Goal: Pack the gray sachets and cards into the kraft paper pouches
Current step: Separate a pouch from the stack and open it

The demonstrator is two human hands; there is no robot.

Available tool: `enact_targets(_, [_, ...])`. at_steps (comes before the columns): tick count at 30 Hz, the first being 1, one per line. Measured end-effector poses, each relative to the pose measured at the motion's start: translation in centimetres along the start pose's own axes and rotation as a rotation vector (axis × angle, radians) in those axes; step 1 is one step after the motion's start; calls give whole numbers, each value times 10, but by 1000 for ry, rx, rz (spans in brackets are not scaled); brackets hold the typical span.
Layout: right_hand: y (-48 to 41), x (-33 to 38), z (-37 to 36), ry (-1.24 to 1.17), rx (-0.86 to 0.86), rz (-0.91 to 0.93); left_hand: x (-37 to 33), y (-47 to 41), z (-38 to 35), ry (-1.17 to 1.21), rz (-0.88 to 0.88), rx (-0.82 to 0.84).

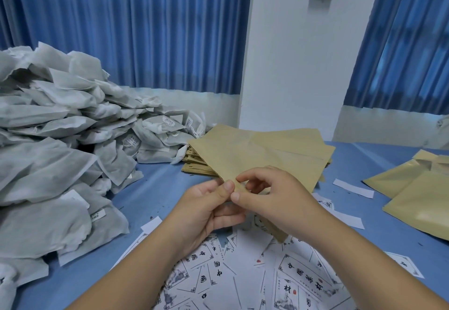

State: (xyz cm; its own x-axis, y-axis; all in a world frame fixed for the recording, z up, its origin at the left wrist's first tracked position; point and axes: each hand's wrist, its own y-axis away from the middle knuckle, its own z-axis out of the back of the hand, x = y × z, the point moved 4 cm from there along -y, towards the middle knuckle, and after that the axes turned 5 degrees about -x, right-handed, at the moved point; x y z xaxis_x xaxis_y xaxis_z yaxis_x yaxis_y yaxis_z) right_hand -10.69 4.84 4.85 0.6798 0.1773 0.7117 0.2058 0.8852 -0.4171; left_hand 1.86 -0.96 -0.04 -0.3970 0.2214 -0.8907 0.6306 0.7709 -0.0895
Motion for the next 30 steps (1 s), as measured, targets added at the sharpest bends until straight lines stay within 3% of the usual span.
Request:
enact_targets(13, [-1,-5,5,-137,56,-114,1,-3,4,-77,7,-7])
enact_targets(18, [3,7,5,172,-82,80,3,-4,0,-71,-51,-147])
enact_targets(22, [6,24,-4,397,-116,290,4,-3,-9,98,-121,-225])
enact_targets(30, [10,27,-4,439,-153,226,3,-4,-6,58,-146,-196])
